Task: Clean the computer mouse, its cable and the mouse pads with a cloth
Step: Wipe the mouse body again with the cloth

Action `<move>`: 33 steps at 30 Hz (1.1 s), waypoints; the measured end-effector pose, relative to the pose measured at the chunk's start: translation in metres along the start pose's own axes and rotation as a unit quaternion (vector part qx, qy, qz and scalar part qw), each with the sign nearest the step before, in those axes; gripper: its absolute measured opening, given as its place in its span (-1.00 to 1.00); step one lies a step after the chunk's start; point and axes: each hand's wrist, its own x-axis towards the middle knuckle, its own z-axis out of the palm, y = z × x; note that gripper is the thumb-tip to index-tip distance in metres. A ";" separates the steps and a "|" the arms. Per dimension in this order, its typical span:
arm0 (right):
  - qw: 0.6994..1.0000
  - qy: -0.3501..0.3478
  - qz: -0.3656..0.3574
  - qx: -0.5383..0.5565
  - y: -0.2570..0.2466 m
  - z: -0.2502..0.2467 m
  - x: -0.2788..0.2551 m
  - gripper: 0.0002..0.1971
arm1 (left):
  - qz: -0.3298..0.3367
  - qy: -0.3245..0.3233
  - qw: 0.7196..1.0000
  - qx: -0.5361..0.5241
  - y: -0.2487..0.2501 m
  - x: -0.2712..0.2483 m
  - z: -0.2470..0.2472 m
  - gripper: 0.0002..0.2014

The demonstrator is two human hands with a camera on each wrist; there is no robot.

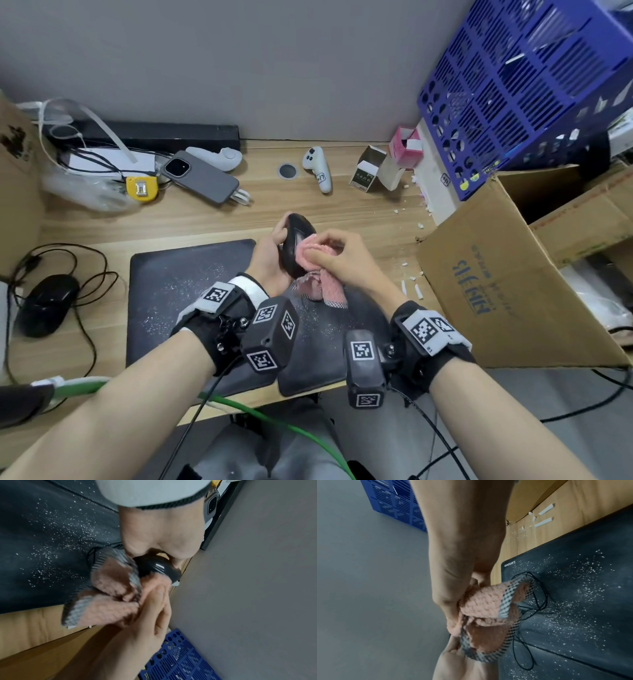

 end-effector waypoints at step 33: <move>0.999 0.018 0.019 -0.039 -0.013 0.018 0.012 -0.93 | 0.032 0.065 0.984 0.165 0.006 -0.003 -0.011 -0.67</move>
